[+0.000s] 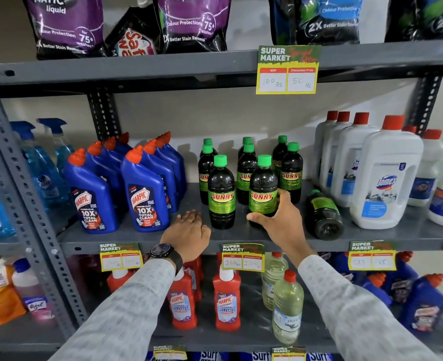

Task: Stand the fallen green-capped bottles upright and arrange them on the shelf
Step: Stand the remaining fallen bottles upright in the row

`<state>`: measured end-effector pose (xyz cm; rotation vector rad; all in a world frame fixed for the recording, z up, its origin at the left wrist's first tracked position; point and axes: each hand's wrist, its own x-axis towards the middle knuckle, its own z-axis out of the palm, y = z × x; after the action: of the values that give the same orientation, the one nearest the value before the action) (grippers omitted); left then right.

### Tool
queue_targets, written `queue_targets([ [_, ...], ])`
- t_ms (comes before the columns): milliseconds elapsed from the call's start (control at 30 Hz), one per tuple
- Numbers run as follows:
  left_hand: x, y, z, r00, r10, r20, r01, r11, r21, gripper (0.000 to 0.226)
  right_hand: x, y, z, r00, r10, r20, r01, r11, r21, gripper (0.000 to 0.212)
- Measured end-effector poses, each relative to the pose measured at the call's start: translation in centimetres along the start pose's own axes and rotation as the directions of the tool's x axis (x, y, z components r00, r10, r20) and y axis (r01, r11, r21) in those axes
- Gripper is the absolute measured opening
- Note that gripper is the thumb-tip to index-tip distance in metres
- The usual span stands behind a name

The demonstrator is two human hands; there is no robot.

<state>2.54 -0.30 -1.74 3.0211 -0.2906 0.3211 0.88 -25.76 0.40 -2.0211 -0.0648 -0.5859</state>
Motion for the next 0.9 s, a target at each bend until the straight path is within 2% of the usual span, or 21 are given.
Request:
queue_targets([
  [133,0.0,-0.1,0.0,1.0,0.003,0.004,-0.003,1.0,0.003,0.068,-0.5,-0.1,-0.3,0.999,-0.007,0.032,0.007,1.0,0.009,0.094],
  [200,0.0,-0.1,0.1,1.0,0.002,0.004,-0.002,1.0,0.007,0.071,-0.8,-0.5,-0.9,0.998,-0.065,0.005,0.065,0.997,-0.029,0.09],
  [300,0.2,0.0,0.1,1.0,-0.009,0.023,0.008,1.0,0.024,0.068,0.0,-1.9,-3.3,0.948,-0.273,-0.163,0.216,0.93,-0.298,0.063],
  [367,0.3,0.0,0.0,0.999,-0.013,0.038,0.012,0.999,0.031,0.065,1.6,-3.0,-5.8,0.932,-0.315,-0.179,0.191,0.848,-0.495,0.04],
  [400,0.3,-0.1,0.1,0.999,-0.013,0.038,0.012,0.999,0.037,0.064,2.5,-3.3,-7.0,0.954,-0.254,-0.158,0.125,0.818,-0.562,0.034],
  [467,0.3,-0.2,0.2,0.999,-0.009,0.032,0.007,0.999,0.051,0.064,4.1,-3.1,-8.7,0.994,0.001,-0.11,-0.07,0.776,-0.627,0.033],
  [533,0.2,-0.1,0.2,1.0,-0.005,0.029,0.004,0.999,0.044,0.064,4.7,-2.7,-10.0,0.973,0.225,-0.045,-0.195,0.707,-0.68,0.043],
  [600,0.2,-0.1,0.2,1.0,-0.003,0.018,0.002,1.0,0.03,0.064,5.2,-2.0,-10.8,0.934,0.355,0.03,-0.223,0.65,-0.727,0.055],
  [733,0.1,0.0,0.1,1.0,-0.006,0.01,0.006,1.0,0.011,0.064,5.8,-1.0,-11.4,0.873,0.479,0.095,-0.288,0.663,-0.691,0.07],
  [900,0.0,0.1,0.1,1.0,-0.013,0.0,0.013,1.0,-0.022,0.063,5.9,-0.5,-11.8,0.874,0.479,0.085,-0.316,0.692,-0.65,0.061],
])
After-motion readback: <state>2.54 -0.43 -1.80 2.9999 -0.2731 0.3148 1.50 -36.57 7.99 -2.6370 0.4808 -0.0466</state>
